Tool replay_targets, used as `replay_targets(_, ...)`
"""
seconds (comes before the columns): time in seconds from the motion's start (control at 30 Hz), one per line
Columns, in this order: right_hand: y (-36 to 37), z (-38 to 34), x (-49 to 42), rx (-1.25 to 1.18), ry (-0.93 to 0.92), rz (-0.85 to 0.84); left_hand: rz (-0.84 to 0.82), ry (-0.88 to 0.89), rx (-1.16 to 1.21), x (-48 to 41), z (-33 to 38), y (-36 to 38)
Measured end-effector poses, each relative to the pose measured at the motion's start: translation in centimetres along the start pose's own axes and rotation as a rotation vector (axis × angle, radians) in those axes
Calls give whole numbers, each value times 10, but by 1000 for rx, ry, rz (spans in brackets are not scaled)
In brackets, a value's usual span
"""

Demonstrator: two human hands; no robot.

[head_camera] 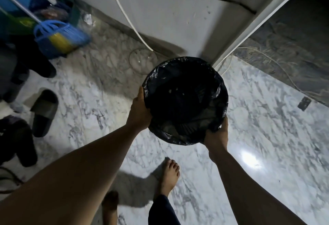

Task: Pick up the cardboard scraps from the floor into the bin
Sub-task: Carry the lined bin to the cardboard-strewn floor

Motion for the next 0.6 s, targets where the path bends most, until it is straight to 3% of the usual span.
replay_targets(0.27,-13,-41,75,107,-48,-61,88,-72,-54,72,8,-56)
replay_targets(0.6,-15,-138,260,359,-347,-177,350,-196,59,254,50,-185)
Point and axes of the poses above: each hand's wrist, its own x-axis away from the middle knuckle, its own y-axis out of the palm, z = x × y, the point moved 1 cm from there along -x, towards the middle knuckle, and after that the axes turned 4 degrees about -z, right-handed, at the moved point
